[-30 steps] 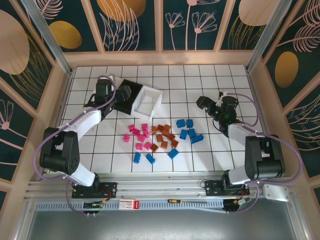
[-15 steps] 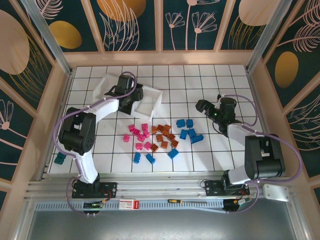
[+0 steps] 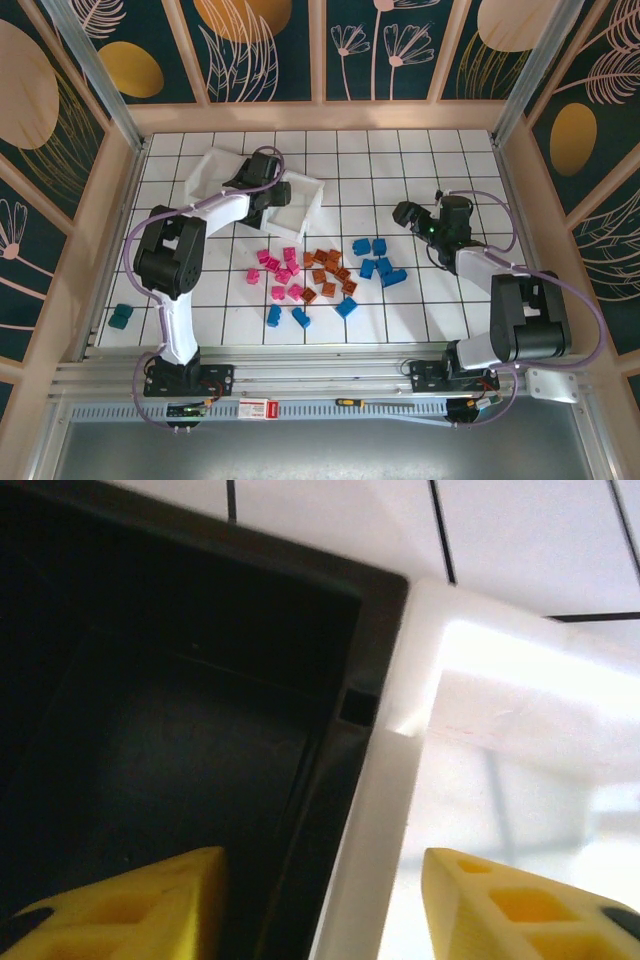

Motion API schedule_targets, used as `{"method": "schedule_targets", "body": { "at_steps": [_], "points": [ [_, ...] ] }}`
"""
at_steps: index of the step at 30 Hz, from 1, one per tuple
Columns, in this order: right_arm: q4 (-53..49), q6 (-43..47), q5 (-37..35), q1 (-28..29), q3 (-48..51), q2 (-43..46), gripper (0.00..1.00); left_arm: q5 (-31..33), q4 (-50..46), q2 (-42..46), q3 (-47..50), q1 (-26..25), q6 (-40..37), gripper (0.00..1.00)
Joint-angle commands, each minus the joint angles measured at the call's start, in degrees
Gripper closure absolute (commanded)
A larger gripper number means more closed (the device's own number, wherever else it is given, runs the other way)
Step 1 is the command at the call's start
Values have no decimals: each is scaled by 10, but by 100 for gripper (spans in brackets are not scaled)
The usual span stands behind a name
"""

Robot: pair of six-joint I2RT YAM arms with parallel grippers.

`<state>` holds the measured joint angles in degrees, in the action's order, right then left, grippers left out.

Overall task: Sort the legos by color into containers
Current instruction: Move the container to the top-center of the table.

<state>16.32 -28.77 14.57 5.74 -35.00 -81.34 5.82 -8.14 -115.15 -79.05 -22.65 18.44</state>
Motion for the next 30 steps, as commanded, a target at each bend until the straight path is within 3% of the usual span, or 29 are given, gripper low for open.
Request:
{"method": "schedule_targets", "body": {
  "at_steps": [1,5,9,16,26,30],
  "points": [
    [-8,13,-13,4,-11,19,4,25,-40,-15,-25,-10,-1,52],
    [-8,12,-16,4,-8,22,4,9,-40,-17,-29,-11,18,67],
    [-11,13,-21,3,-5,26,4,-15,-41,-20,-45,-18,52,77],
    [-11,12,-27,0,8,43,4,-35,-77,-80,-145,-64,118,100],
    [-20,16,-42,-10,25,77,4,15,-171,-181,-321,-141,218,100],
    [-16,14,-38,-18,34,83,4,30,-176,-186,-327,-158,262,100]
  ]
}}
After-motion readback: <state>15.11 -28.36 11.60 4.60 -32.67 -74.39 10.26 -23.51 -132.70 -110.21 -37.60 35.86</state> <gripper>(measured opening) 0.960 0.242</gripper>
